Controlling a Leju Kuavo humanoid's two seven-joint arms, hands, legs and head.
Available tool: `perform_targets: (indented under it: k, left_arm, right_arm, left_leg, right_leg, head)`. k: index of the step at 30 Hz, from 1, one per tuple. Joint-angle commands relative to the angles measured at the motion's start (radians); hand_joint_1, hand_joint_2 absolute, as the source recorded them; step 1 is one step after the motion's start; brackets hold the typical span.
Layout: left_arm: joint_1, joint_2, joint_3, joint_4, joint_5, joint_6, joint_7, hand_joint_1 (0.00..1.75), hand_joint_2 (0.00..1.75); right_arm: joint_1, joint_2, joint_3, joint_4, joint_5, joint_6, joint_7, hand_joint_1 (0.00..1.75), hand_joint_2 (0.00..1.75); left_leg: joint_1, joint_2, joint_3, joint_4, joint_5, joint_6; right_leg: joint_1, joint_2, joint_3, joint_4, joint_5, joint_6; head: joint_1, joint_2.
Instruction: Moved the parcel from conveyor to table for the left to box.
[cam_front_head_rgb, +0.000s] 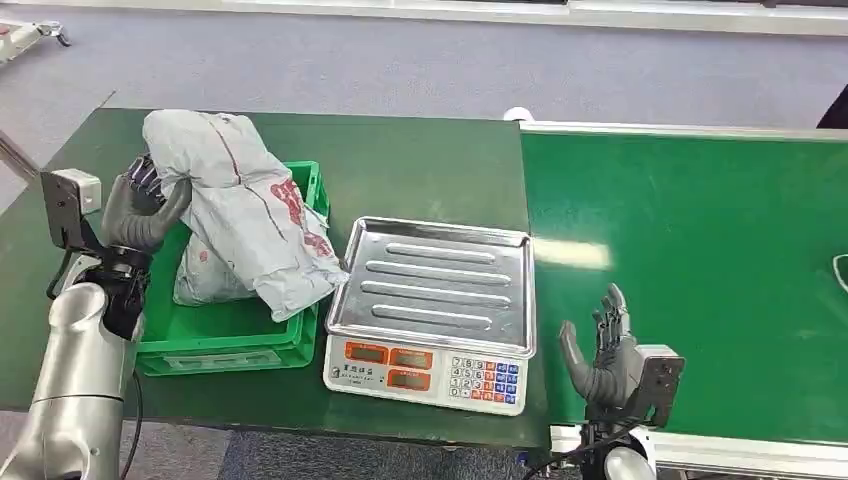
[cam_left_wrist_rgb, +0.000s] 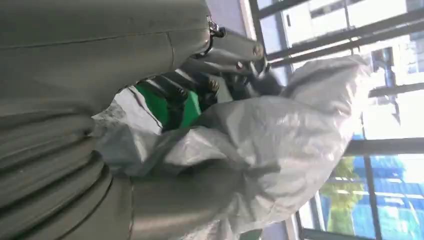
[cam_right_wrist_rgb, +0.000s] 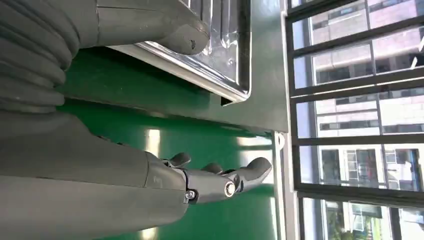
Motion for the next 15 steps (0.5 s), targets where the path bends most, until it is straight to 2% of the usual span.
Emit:
perform_targets:
  k: [1,11,12,14,15]
  left_arm:
    - [-0.009,-0.038,0.037,0.063,-0.049,0.03,-0.013,0.0,1.75]
    - [0.021,-0.057,0.065,-0.019,-0.094,0.113,-0.023,0.0,1.75]
    - [0.029,-0.064,0.071,-0.046,-0.127,0.177,-0.041,0.0,1.75]
    - [0.033,-0.071,0.078,-0.066,-0.145,0.213,-0.04,0.0,1.75]
    - [0.037,-0.079,0.089,-0.086,-0.187,0.297,-0.054,0.0,1.75]
  right_arm:
    - [-0.009,-0.018,-0.006,0.008,-0.003,-0.011,0.011,0.0,1.75]
    - [-0.015,-0.023,0.001,0.019,-0.003,-0.014,0.011,0.0,1.75]
    - [-0.014,-0.027,0.004,0.02,-0.003,-0.014,0.01,0.0,1.75]
    - [-0.012,-0.028,0.005,0.02,-0.003,-0.015,0.01,0.0,1.75]
    - [-0.01,-0.028,0.006,0.019,-0.005,-0.017,0.011,0.0,1.75]
  left_leg:
    - [0.0,0.0,0.002,-0.002,0.0,0.001]
    - [0.0,0.0,0.002,-0.002,0.0,0.001]
    - [0.0,-0.001,0.003,-0.003,0.0,0.001]
    - [0.0,-0.001,0.003,-0.002,0.0,0.001]
    - [0.0,0.0,0.002,-0.002,0.0,0.001]
  right_leg:
    - [0.0,-0.002,0.003,-0.002,0.0,0.0]
    - [0.0,-0.002,0.003,-0.002,0.0,0.0]
    - [0.001,-0.003,0.004,-0.004,0.0,0.0]
    - [0.001,-0.003,0.004,-0.003,0.0,0.0]
    - [0.0,-0.002,0.003,-0.002,0.0,0.0]
  head:
    - [0.0,0.0]
    - [0.0,0.0]
    - [0.0,0.0]
    - [0.0,0.0]
    - [0.0,0.0]
